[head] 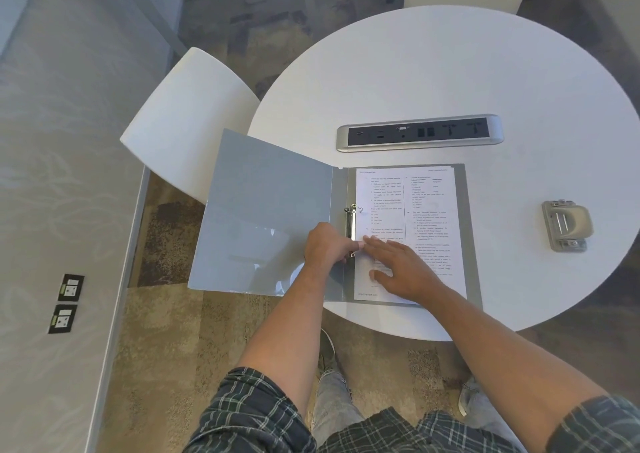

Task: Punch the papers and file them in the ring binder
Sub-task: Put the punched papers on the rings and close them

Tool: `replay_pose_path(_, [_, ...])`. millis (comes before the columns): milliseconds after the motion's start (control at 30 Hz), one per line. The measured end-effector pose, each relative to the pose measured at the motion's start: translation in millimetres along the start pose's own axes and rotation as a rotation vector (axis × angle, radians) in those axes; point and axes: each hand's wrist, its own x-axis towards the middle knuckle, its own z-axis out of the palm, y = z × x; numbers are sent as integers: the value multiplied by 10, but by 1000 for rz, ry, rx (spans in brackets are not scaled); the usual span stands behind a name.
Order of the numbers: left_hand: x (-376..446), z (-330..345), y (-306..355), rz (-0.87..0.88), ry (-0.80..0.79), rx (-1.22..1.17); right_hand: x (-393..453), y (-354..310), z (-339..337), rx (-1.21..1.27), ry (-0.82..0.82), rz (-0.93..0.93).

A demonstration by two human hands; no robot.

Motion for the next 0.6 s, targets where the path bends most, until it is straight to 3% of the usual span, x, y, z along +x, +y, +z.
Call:
replay_pose_path(167, [28,4,12,-55,-25,-54,7,39,-1,171,-73,26])
replay_pose_path(600, [42,21,103,-115,-32,-32,42,89,24,139,-195,28])
